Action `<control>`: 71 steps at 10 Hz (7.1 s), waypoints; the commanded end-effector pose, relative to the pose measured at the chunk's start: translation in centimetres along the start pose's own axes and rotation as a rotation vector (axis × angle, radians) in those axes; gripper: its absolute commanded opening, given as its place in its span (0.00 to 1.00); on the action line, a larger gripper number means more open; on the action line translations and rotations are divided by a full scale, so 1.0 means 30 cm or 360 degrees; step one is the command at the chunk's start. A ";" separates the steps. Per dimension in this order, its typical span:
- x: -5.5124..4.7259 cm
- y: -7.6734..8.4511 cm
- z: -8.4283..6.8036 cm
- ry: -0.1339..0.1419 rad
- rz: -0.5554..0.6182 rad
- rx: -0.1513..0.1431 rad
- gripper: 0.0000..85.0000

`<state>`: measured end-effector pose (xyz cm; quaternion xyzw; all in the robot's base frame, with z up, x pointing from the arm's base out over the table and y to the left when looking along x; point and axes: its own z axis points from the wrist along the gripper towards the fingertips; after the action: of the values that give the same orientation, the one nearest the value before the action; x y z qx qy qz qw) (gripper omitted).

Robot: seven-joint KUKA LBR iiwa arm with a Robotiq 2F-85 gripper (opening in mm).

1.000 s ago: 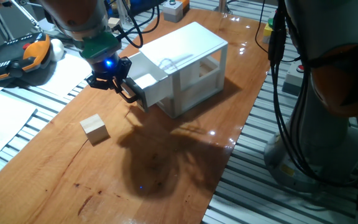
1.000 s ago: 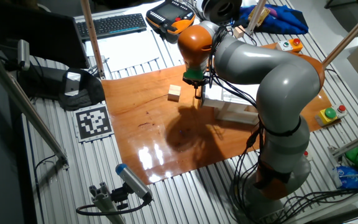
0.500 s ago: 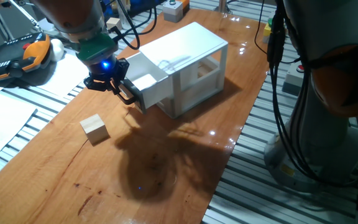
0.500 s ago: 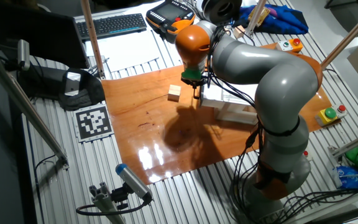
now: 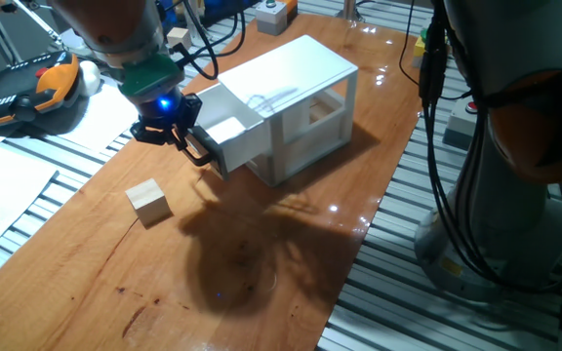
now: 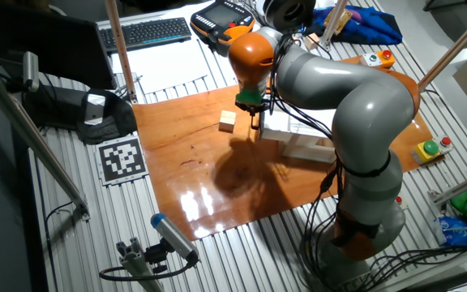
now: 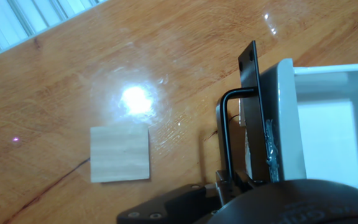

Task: Put things in the drawer

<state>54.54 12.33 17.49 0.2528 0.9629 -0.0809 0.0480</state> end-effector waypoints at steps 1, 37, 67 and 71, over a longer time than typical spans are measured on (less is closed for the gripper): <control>0.000 -0.001 -0.002 0.0005 0.0000 -0.0004 0.00; 0.012 -0.011 -0.041 -0.0034 -0.0014 -0.0029 0.20; 0.033 -0.030 -0.083 0.0075 -0.0071 -0.0165 0.00; 0.033 -0.030 -0.083 0.0020 -0.0103 -0.0249 0.00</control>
<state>53.11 12.48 19.93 0.2174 0.9743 -0.0057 0.0581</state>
